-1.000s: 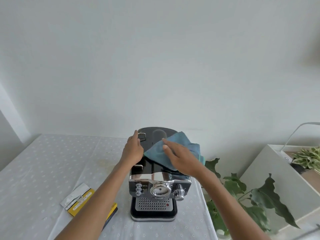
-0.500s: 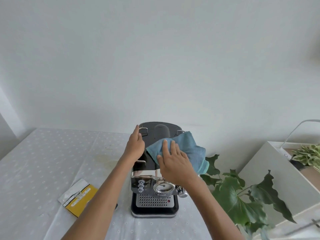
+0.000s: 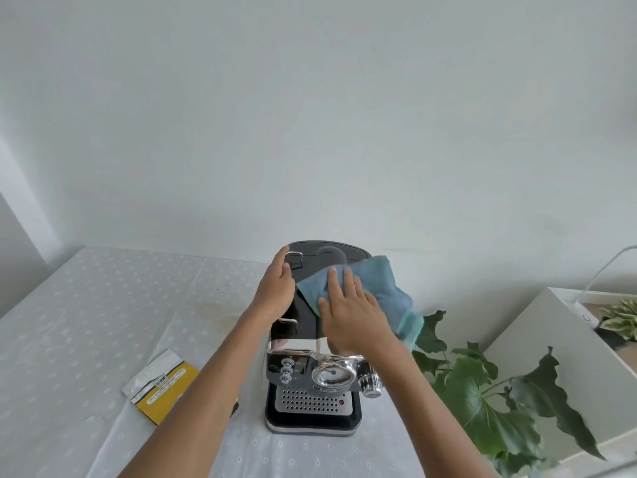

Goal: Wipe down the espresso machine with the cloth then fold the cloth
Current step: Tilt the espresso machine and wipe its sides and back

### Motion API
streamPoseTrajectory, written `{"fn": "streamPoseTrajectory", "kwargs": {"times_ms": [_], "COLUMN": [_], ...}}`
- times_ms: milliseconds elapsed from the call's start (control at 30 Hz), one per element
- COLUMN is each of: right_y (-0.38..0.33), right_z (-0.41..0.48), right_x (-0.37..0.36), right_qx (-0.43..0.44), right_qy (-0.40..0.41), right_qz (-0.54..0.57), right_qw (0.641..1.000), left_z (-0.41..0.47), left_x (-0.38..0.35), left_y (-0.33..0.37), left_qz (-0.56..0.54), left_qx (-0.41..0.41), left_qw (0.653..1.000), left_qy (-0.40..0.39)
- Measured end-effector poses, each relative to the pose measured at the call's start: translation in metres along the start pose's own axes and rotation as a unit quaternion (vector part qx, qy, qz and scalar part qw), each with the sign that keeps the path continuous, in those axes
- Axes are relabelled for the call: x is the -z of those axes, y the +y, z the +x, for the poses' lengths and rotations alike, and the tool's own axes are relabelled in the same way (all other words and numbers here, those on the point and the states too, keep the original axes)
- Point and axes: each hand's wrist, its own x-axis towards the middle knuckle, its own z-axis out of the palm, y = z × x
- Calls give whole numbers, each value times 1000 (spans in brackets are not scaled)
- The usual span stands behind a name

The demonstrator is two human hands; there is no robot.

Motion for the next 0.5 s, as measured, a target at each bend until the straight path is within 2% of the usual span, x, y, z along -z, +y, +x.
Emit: {"fn": "streamPoseTrajectory", "kwargs": {"times_ms": [133,233,400,500], "right_y": [8,11,7,3], "right_z": [63,73,2,-50], "right_x": [6,7,2,-1], "right_qx": [0,-10,-4,19], "right_qy": [14,24,14,24], "right_qz": [29,44,34,-22], "right_qw": [999,999,999,999], "left_z": [-3,-4,-2,1], "left_x": [2,3,0,-2], "left_y": [1,1,-1,-3], "left_qz": [11,1,2,13], "left_qx": [-2,-3,-6,-10], "left_qw": [1000,1000,1000,1000], "left_qy": [-13,-11,6,17]}}
